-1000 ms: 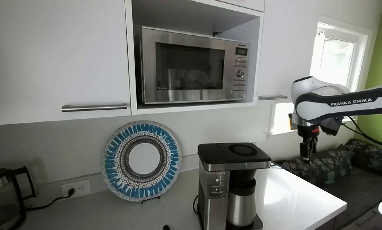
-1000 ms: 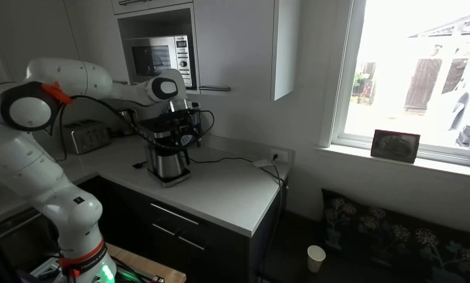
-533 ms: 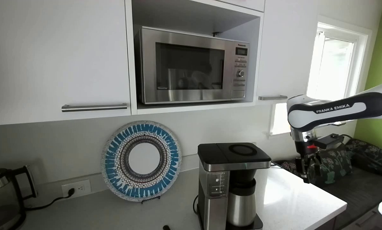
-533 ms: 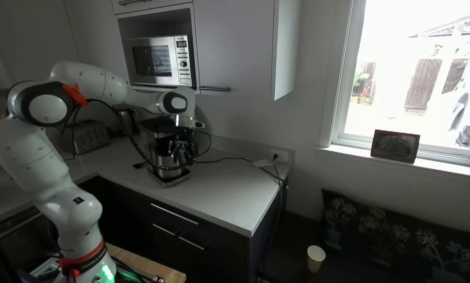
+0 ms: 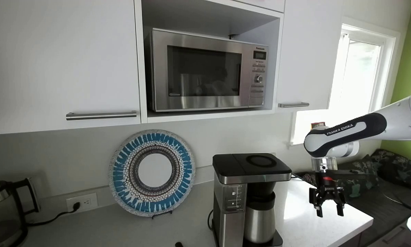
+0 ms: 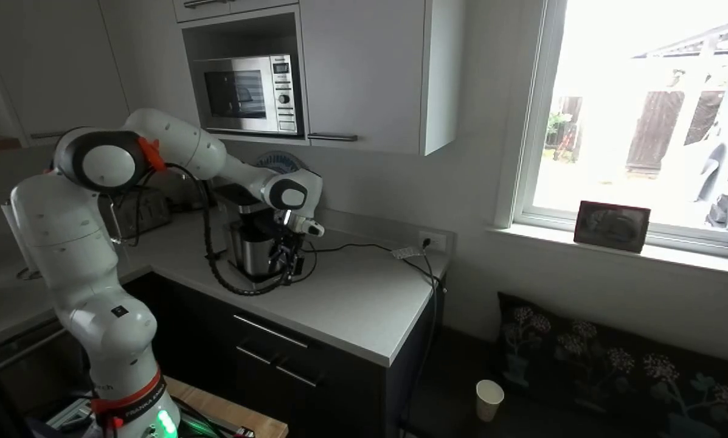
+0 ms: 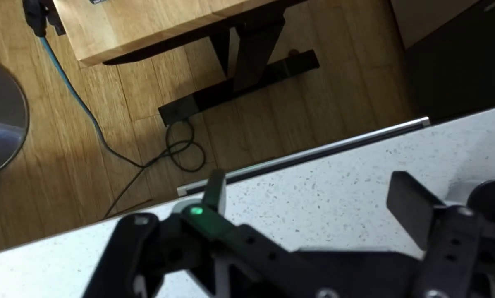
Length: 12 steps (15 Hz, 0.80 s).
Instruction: Press a button on the base of the coffeemaker
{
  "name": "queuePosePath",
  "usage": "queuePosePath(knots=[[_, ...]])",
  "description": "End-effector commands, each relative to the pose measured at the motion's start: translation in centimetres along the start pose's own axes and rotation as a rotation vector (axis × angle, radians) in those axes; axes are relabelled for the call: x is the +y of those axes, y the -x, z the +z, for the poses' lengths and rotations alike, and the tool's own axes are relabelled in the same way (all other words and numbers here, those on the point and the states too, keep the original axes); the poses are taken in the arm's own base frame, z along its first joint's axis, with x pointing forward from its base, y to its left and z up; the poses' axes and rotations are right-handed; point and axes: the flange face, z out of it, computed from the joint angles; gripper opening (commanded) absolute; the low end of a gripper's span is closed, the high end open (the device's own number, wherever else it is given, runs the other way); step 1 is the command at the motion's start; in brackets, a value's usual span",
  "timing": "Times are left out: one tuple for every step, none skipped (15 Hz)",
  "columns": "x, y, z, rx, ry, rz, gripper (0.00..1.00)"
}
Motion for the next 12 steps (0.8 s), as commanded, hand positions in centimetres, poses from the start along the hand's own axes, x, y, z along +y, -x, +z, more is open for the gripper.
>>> queuePosePath(knots=[[0.0, -0.1, 0.1, -0.003, 0.002, -0.001, 1.0], [-0.1, -0.2, -0.1, 0.001, 0.002, -0.002, 1.0], [-0.1, -0.1, -0.4, 0.006, 0.002, -0.004, 1.0], [-0.1, -0.1, -0.5, 0.01, 0.002, -0.004, 1.0], [-0.1, 0.0, -0.6, 0.012, 0.002, -0.005, 1.0], [-0.1, -0.9, 0.3, -0.015, -0.029, 0.068, 1.0], [-0.2, -1.5, 1.2, -0.007, -0.048, 0.132, 1.0], [-0.5, -2.0, 2.2, -0.012, -0.065, 0.193, 1.0], [-0.8, -2.4, 2.8, -0.007, -0.083, 0.242, 1.0], [-1.0, -2.9, 3.5, -0.01, -0.107, 0.291, 1.0], [-1.3, -3.3, 4.4, -0.016, -0.134, 0.33, 1.0], [-1.5, -3.9, 5.2, -0.012, -0.161, 0.373, 1.0]])
